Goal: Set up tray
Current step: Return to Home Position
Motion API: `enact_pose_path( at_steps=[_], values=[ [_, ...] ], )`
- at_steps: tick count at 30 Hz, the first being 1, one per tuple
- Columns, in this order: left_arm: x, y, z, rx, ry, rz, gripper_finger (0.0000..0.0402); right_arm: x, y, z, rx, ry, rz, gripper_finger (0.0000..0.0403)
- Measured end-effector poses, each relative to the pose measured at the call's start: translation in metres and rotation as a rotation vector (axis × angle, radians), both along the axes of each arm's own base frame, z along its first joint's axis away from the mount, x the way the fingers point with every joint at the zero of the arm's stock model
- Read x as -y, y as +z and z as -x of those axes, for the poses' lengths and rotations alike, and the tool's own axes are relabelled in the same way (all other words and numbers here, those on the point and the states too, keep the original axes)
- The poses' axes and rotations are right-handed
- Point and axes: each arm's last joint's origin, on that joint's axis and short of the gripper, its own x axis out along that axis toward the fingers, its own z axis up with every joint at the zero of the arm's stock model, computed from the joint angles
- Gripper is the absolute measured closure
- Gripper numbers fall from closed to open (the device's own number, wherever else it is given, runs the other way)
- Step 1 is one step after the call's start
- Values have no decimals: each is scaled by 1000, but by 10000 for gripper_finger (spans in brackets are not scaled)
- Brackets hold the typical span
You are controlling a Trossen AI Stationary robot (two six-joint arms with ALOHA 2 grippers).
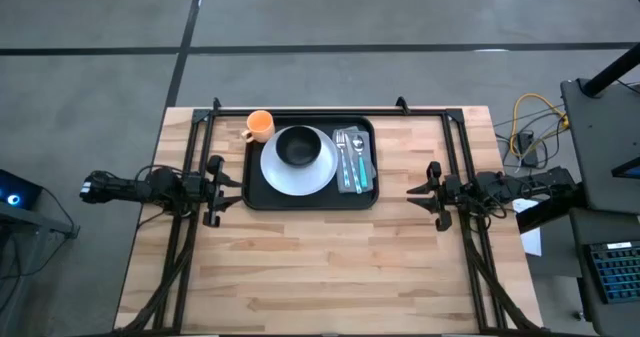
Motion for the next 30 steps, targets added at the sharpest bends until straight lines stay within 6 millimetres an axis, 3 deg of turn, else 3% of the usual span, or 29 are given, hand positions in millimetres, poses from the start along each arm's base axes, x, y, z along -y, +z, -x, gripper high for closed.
enact_pose_path(
  at_steps=[10,18,30],
  values=[
    [0,-14,-2,-142,-6,19,277,0,0,0,0,-1,42,305],
    [0,-15,-3,-150,-6,27,277,1,-1,-1,-15,-24,49,313],
    [-8,-19,-3,-198,143,83,277,0,-11,-9,-143,-40,101,322]
  ],
)
